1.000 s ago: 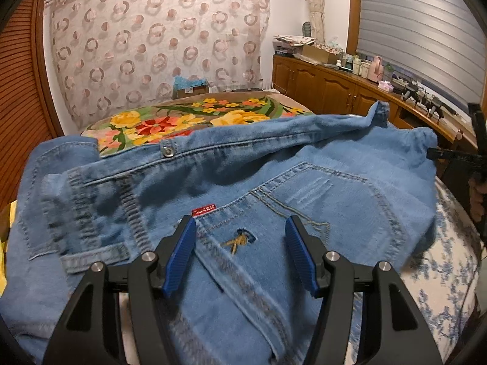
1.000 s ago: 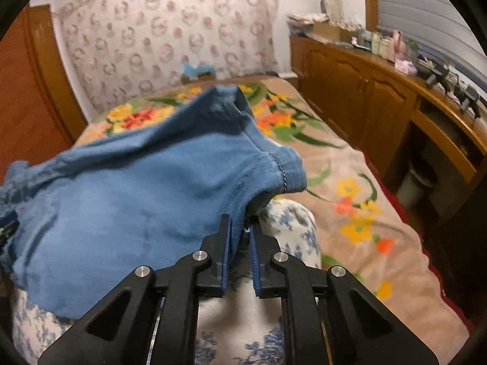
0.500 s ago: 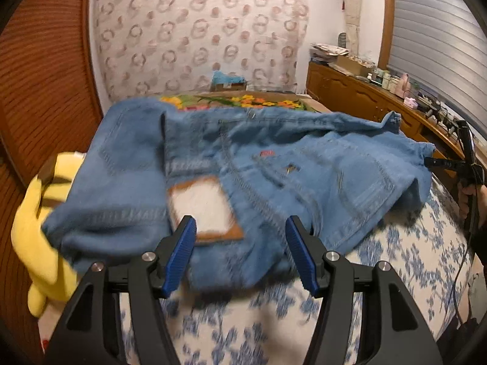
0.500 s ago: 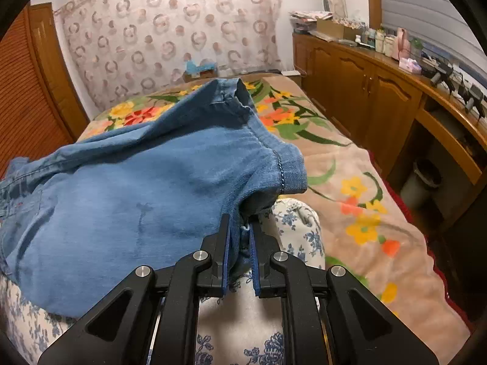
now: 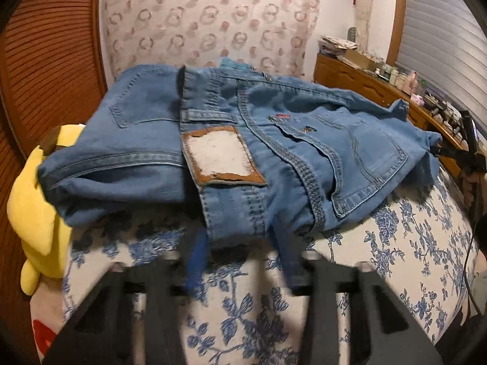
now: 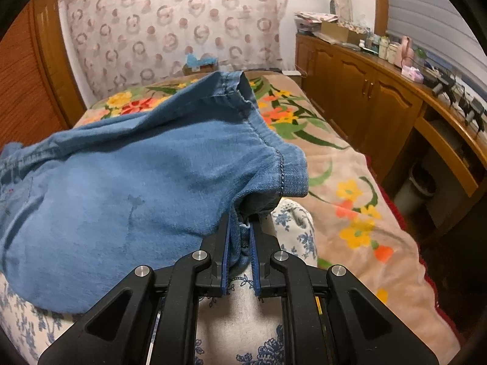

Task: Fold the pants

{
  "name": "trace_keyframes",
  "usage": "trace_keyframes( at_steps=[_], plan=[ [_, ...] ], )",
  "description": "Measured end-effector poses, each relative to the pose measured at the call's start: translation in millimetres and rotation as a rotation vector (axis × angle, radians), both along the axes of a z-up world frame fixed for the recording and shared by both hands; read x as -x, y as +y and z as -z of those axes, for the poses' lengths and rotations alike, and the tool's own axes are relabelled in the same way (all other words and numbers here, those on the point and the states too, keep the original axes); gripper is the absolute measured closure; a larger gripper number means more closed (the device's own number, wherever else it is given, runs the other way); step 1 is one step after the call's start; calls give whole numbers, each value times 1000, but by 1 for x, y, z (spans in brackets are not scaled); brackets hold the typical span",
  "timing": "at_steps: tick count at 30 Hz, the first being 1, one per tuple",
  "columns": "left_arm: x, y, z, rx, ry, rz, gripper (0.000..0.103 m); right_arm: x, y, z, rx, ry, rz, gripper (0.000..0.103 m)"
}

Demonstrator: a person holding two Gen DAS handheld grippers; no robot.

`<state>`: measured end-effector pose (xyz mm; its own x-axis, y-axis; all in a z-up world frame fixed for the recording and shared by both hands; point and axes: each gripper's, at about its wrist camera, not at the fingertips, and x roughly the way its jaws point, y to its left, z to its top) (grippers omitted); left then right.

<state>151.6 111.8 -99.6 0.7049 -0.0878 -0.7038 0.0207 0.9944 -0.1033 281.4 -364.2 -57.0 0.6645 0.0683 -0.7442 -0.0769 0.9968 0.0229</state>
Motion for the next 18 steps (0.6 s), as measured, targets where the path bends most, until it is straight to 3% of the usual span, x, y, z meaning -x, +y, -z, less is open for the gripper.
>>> trace_keyframes(
  at_steps=[1,4,13,18],
  plan=[
    [-1,0,-1,11,-5,4,84,-1,-1,0,0,3,-1,93],
    [0,-2,-12,20,-41,9,90,-3,-1,-2,8,6,-17,94],
    [18,3,-79,-31,-215,-20,93,10,-7,-46,40,-123,-25,96],
    [31,11,-104,-57,-272,-24,93,26,-11,-72,33,-178,-32,96]
  ],
)
